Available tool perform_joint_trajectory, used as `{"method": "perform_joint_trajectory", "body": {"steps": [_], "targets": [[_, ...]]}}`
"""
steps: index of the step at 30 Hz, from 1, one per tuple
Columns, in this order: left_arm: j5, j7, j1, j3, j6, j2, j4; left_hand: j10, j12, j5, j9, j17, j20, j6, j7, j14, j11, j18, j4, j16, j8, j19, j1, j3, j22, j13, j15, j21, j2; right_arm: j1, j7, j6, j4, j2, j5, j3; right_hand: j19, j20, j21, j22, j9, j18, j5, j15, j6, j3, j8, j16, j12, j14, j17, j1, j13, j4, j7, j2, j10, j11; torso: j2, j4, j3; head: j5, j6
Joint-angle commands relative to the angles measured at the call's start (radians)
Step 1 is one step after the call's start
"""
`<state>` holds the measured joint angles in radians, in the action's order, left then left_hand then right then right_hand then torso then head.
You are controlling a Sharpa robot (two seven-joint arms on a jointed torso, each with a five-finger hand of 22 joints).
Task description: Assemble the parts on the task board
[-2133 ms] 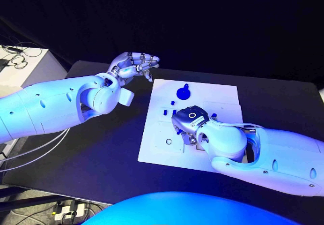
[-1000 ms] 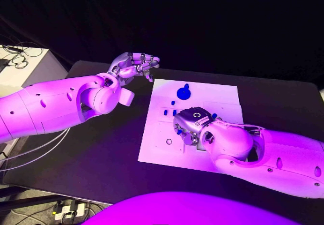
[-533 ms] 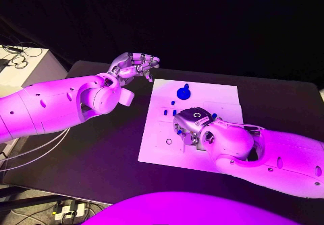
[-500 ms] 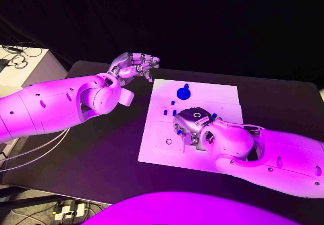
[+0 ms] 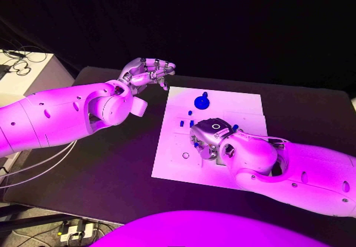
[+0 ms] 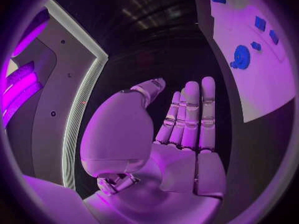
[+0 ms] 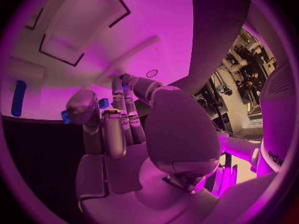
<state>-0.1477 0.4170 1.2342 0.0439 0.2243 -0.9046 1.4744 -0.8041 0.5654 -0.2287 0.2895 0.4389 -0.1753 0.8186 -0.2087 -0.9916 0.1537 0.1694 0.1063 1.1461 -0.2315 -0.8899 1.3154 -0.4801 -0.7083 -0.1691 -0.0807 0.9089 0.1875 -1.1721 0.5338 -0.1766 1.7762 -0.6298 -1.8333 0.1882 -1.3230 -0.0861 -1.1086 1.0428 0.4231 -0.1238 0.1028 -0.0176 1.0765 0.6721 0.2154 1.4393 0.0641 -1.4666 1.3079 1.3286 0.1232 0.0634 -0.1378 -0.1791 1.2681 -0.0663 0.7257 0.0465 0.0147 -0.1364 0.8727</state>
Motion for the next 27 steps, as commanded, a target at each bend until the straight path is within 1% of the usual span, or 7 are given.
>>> {"method": "perform_joint_trajectory", "body": {"steps": [1, 9, 12, 16, 17, 21, 27], "targets": [[0.004, 0.003, 0.001, -0.001, -0.012, 0.001, 0.002, 0.007, 0.006, 0.004, 0.001, -0.001, 0.000, -0.007, -0.006, 0.005, -0.002, 0.015, -0.001, -0.004, -0.007, -0.008, 0.009, 0.005, 0.002, 0.001, 0.001, -0.003, -0.001, 0.003, -0.026, -0.004, 0.002, 0.003, 0.002, 0.001, 0.010, -0.001, 0.006, -0.002, -0.003, 0.008, 0.001, 0.007, -0.010, 0.005, -0.007, -0.003, -0.003, -0.058, 0.040, -0.007, -0.002, -0.001, -0.002, -0.004, -0.015, -0.006, -0.001, -0.0004, 0.0006, -0.002, 0.000], [0.004, 0.002, 0.001, -0.001, -0.013, 0.001, 0.001, 0.008, 0.006, 0.004, 0.001, -0.001, 0.000, -0.007, -0.006, 0.005, -0.001, 0.015, -0.001, -0.005, -0.007, -0.008, 0.009, 0.006, 0.002, 0.001, 0.001, -0.004, -0.001, 0.004, -0.027, -0.008, 0.003, 0.001, 0.003, 0.001, 0.013, -0.003, 0.012, -0.007, -0.002, 0.007, 0.001, 0.009, -0.011, 0.003, -0.008, -0.005, -0.002, -0.057, 0.036, -0.014, -0.004, -0.004, -0.003, -0.009, -0.019, -0.007, -0.001, -0.0007, 0.0004, 0.000, 0.000], [0.004, 0.001, 0.001, -0.001, -0.014, 0.001, 0.001, 0.009, 0.006, 0.004, 0.001, -0.001, 0.000, -0.008, -0.006, 0.006, -0.001, 0.015, -0.001, -0.005, -0.007, -0.008, 0.009, 0.006, 0.002, 0.001, 0.001, -0.005, -0.001, 0.004, -0.027, -0.014, 0.003, 0.000, 0.003, 0.001, 0.019, -0.006, 0.024, -0.018, -0.003, 0.004, 0.003, 0.012, -0.017, 0.003, -0.012, -0.006, -0.004, -0.057, 0.034, -0.022, -0.008, -0.006, -0.005, -0.017, -0.034, -0.011, -0.001, -0.0001, 0.0003, 0.001, 0.000], [0.004, 0.001, 0.001, -0.001, -0.014, 0.000, 0.001, 0.009, 0.006, 0.004, 0.001, -0.001, 0.000, -0.008, -0.006, 0.006, -0.001, 0.015, -0.001, -0.005, -0.007, -0.008, 0.009, 0.007, 0.002, 0.001, 0.001, -0.005, -0.001, 0.005, -0.027, -0.025, 0.002, -0.002, 0.003, 0.001, 0.051, -0.018, 0.086, -0.078, -0.009, -0.008, 0.003, 0.027, -0.043, 0.012, -0.030, -0.019, -0.005, -0.050, 0.011, -0.035, -0.031, -0.010, -0.018, -0.039, -0.115, -0.030, 0.000, 0.0000, 0.0003, 0.002, 0.000], [0.004, 0.000, 0.001, -0.001, -0.014, 0.000, 0.001, 0.009, 0.006, 0.004, 0.001, -0.001, 0.000, -0.008, -0.006, 0.006, -0.001, 0.015, -0.001, -0.005, -0.007, -0.008, 0.009, 0.007, 0.002, 0.001, 0.001, -0.005, -0.001, 0.005, -0.027, -0.029, 0.002, -0.003, 0.003, 0.001, 0.072, -0.023, 0.125, -0.116, -0.014, -0.017, 0.002, 0.032, -0.062, 0.013, -0.043, -0.036, -0.002, -0.042, -0.015, -0.036, -0.042, -0.010, -0.020, -0.048, -0.144, -0.035, 0.000, 0.0001, 0.0002, 0.002, 0.000], [0.004, 0.000, 0.001, -0.001, -0.014, 0.000, 0.000, 0.009, 0.006, 0.004, 0.001, -0.001, 0.000, -0.008, -0.006, 0.006, -0.001, 0.015, -0.001, -0.005, -0.007, -0.008, 0.009, 0.007, 0.002, 0.001, 0.001, -0.005, -0.001, 0.005, -0.021, -0.041, 0.002, -0.006, 0.001, 0.001, 0.117, -0.029, 0.211, -0.197, -0.022, -0.034, 0.012, 0.038, -0.098, -0.005, -0.066, -0.078, 0.003, -0.019, -0.076, -0.035, -0.058, -0.010, -0.021, -0.065, -0.203, -0.041, -0.001, -0.0004, 0.0000, 0.001, 0.000], [0.004, 0.000, 0.001, -0.001, -0.013, 0.000, -0.001, 0.012, 0.006, 0.004, 0.001, -0.002, 0.000, -0.009, -0.006, 0.006, -0.001, 0.015, 0.000, -0.005, -0.007, -0.008, 0.009, 0.008, 0.003, 0.002, 0.001, -0.006, -0.002, 0.005, -0.017, -0.062, 0.005, -0.012, -0.003, 0.001, 0.143, -0.034, 0.280, -0.256, -0.029, -0.043, 0.018, 0.042, -0.129, -0.060, -0.085, -0.108, 0.014, -0.003, -0.120, -0.028, -0.057, -0.017, -0.010, -0.070, -0.256, -0.047, -0.001, -0.0006, 0.0003, 0.005, 0.000]]}}
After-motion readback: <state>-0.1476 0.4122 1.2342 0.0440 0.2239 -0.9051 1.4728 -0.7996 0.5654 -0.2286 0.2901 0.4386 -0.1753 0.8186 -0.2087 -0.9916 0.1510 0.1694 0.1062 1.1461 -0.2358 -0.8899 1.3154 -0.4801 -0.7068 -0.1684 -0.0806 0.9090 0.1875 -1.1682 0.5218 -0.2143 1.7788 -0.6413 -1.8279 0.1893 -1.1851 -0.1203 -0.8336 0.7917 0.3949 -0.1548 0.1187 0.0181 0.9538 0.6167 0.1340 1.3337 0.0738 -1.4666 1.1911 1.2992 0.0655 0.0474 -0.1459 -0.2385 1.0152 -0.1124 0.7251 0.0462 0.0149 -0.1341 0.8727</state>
